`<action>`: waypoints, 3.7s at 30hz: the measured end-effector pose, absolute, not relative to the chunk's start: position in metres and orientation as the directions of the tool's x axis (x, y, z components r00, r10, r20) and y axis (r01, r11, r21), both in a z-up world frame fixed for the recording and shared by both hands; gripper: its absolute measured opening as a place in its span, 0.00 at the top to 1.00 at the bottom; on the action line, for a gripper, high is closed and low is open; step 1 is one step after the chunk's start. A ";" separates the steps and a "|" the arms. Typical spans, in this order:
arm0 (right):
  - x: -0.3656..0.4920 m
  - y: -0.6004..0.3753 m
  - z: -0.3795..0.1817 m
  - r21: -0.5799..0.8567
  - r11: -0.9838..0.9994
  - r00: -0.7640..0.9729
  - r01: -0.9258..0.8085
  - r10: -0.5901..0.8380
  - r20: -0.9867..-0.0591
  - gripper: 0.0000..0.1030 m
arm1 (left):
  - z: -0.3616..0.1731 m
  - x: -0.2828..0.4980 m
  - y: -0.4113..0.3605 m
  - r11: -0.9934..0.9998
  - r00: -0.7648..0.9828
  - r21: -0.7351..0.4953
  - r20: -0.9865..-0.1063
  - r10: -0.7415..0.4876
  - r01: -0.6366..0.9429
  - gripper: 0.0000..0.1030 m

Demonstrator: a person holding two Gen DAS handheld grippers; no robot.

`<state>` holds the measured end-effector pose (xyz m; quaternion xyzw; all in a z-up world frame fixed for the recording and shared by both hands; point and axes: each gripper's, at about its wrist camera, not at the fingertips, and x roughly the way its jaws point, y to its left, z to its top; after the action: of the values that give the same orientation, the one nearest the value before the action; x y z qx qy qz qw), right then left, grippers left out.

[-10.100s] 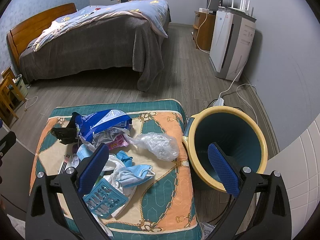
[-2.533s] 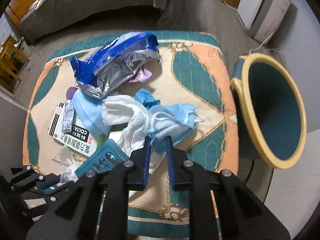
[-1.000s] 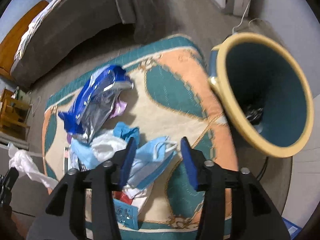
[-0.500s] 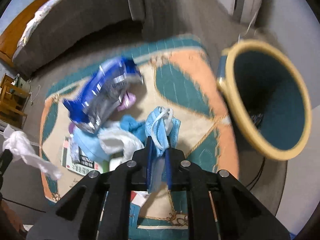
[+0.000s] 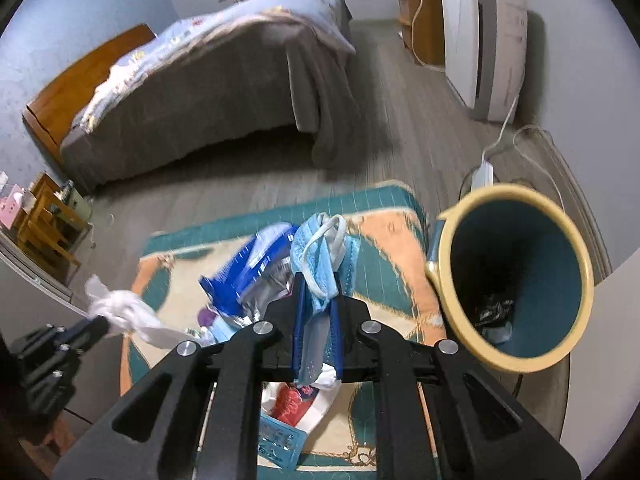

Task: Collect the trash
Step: 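Drop the blue mask into the bin with the right gripper while the left drops the tissue, then move the right gripper to the white tissue on the cushion and grasp it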

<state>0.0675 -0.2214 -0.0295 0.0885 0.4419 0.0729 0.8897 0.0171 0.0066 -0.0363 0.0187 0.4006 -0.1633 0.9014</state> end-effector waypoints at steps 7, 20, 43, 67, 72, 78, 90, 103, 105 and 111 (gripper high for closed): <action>0.062 -0.229 0.006 0.184 0.979 0.661 -0.088 0.196 -0.724 0.90 | -0.033 0.023 0.001 0.948 0.634 -0.089 -0.723 -0.273 0.307 0.94; 0.068 -0.269 0.016 0.106 0.993 0.682 -0.050 0.112 -0.723 0.90 | -0.014 0.040 -0.039 0.940 0.656 -0.052 -0.702 -0.276 0.338 0.94; 0.074 -0.374 -0.006 0.010 0.998 0.675 0.070 -0.040 -0.736 0.90 | -0.034 0.066 -0.179 0.859 0.585 -0.026 -0.721 -0.370 0.512 0.94; 0.097 -0.453 -0.083 0.117 0.938 0.533 0.326 -0.080 -0.842 0.73 | -0.117 0.098 -0.272 0.806 0.503 -0.036 -0.765 -0.402 0.591 0.70; 0.100 -0.452 -0.080 0.113 0.934 0.545 0.340 -0.098 -0.832 0.41 | -0.114 0.093 -0.269 0.800 0.531 -0.012 -0.742 -0.409 0.599 0.34; 0.101 -0.444 -0.074 0.119 0.938 0.565 0.325 -0.091 -0.820 0.07 | -0.097 0.092 -0.244 0.850 0.600 0.011 -0.713 -0.362 0.526 0.09; 0.109 -0.382 -0.051 0.061 0.971 0.590 0.232 -0.091 -0.802 0.06 | -0.007 0.095 -0.131 0.940 0.678 0.018 -0.697 -0.233 0.342 0.05; 0.101 -0.295 -0.058 0.100 0.991 0.561 0.087 0.034 -0.827 0.06 | -0.026 0.091 -0.029 0.995 0.703 0.076 -0.711 0.005 0.069 0.05; 0.102 -0.281 -0.064 0.089 0.993 0.549 0.080 0.030 -0.836 0.06 | -0.032 0.092 -0.020 0.994 0.699 0.094 -0.715 0.032 0.052 0.05; 0.098 -0.237 -0.071 -0.005 1.000 0.575 0.004 -0.006 -0.818 0.06 | -0.040 0.091 0.009 0.999 0.679 0.050 -0.733 0.026 0.016 0.05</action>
<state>0.0980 -0.2367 -0.0708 -0.0014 0.4609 -0.0028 0.8874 0.0914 0.0087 -0.0403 0.0263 0.4004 0.0027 0.9159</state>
